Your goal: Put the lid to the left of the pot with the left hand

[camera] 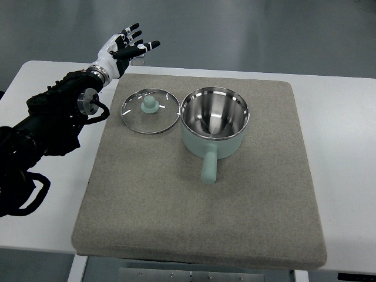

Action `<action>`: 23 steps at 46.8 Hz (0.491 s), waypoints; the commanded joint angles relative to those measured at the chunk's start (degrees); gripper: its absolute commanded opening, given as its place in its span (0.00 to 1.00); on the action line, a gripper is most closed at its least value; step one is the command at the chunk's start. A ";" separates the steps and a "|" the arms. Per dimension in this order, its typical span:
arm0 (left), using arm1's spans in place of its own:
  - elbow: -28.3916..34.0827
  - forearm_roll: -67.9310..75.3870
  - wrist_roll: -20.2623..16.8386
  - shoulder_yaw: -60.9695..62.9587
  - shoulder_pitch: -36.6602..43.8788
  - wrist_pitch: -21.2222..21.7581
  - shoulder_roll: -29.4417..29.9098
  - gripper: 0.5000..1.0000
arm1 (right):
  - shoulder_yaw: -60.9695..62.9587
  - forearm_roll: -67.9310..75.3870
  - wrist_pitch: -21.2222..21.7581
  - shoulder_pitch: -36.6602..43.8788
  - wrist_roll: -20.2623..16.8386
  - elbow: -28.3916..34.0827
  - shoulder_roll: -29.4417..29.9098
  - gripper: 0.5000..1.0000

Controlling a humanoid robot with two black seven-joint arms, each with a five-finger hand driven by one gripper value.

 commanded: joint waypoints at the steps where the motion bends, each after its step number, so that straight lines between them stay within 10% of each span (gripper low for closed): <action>1: 0.13 0.01 0.06 -0.01 0.01 0.06 -0.06 0.99 | 0.00 0.00 0.00 0.00 0.00 0.00 0.00 0.85; 23: -0.14 0.02 -0.03 0.07 -0.17 2.87 -0.15 0.99 | 0.00 0.00 0.00 0.00 0.00 0.00 0.00 0.85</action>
